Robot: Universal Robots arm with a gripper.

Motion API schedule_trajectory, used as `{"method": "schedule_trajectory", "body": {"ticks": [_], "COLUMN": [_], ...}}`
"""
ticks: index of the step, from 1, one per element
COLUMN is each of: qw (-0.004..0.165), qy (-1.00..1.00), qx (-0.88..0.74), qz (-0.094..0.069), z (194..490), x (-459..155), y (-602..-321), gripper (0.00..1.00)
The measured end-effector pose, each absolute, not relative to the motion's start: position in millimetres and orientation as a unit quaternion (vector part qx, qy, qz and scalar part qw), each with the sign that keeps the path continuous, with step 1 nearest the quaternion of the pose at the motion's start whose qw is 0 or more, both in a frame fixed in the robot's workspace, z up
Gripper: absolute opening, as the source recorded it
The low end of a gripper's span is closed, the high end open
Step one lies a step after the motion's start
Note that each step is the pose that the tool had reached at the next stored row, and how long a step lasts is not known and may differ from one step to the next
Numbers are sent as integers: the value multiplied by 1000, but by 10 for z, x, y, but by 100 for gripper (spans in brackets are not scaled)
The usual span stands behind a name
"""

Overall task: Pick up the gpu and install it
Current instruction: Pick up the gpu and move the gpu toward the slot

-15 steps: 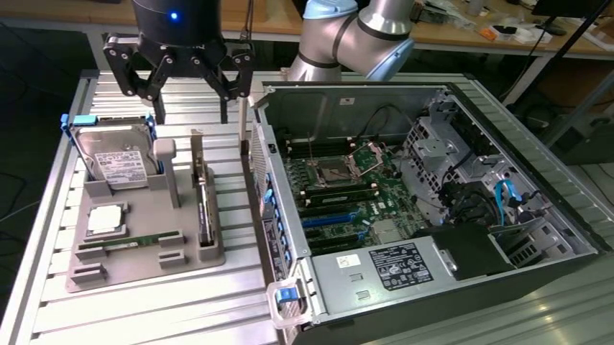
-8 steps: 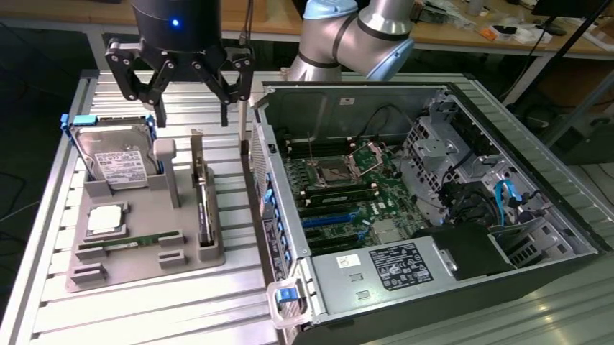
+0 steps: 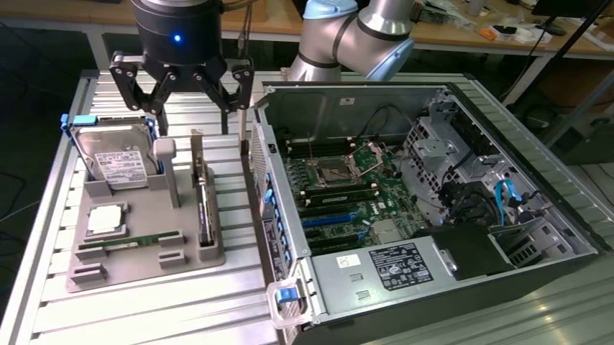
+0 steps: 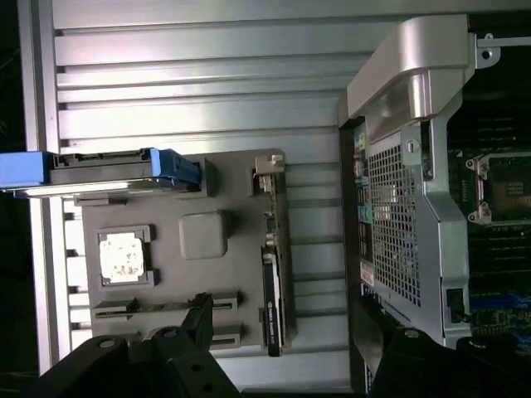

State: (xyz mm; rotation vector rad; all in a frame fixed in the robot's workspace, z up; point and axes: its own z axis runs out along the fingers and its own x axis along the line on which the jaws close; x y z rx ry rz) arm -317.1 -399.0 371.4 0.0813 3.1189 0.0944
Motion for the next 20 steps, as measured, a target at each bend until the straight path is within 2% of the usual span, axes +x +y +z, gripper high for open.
{"method": "schedule_trajectory", "body": {"ticks": [20], "qw": [10], "qy": [999], "qx": [26], "qz": [30], "z": [3344], "x": [-3171], "y": [-4031], "gripper": [78]}}
